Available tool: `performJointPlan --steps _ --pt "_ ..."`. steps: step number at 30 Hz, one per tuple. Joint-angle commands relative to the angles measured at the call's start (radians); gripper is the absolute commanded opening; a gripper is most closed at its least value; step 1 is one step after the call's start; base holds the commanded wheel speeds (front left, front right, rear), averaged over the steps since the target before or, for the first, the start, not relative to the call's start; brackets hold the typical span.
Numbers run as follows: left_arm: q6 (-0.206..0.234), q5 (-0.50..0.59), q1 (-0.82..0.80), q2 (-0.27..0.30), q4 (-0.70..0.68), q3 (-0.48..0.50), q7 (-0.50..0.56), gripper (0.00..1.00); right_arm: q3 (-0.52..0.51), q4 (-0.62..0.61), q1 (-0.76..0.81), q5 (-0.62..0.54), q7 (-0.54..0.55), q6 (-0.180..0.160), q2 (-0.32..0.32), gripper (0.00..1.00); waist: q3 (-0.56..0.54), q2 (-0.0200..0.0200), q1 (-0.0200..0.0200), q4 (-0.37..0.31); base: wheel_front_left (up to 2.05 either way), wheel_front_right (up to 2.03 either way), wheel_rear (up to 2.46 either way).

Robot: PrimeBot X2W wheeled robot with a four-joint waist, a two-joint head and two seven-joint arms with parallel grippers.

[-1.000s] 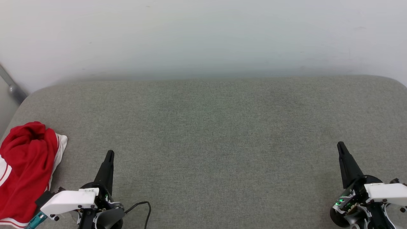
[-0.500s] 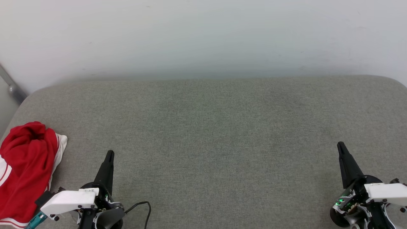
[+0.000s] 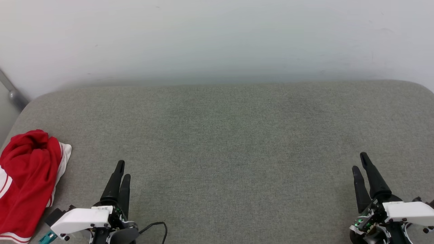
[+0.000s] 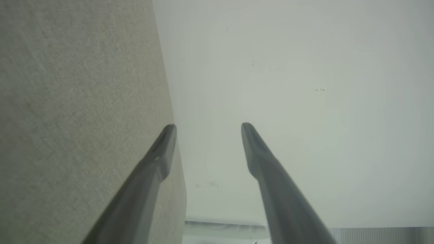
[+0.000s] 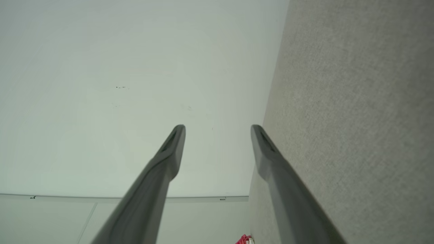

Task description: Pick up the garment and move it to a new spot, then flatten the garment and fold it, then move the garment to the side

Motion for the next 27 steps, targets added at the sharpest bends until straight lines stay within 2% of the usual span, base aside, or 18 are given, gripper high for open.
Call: performJointPlan --steps 1,13,27 --pt "-0.001 0.002 -0.023 0.002 -0.026 -0.012 -0.009 1.00 0.009 -0.026 -0.017 -0.011 -0.010 0.000 -0.002 1.00 0.000 0.0000 0.0000 0.000 0.00 0.00 0.00" --pt "-0.001 0.106 -0.029 0.019 -0.080 -0.088 -0.069 1.00 0.049 -0.072 -0.013 -0.181 -0.068 0.000 -0.008 1.00 0.001 0.0000 0.0000 0.006 0.00 0.00 0.00" --pt "-0.001 0.358 -0.032 0.020 -0.105 -0.121 -0.126 1.00 0.073 -0.089 -0.011 -0.530 -0.125 0.000 -0.012 1.00 -0.001 0.0000 0.0000 0.015 0.00 0.00 0.00"
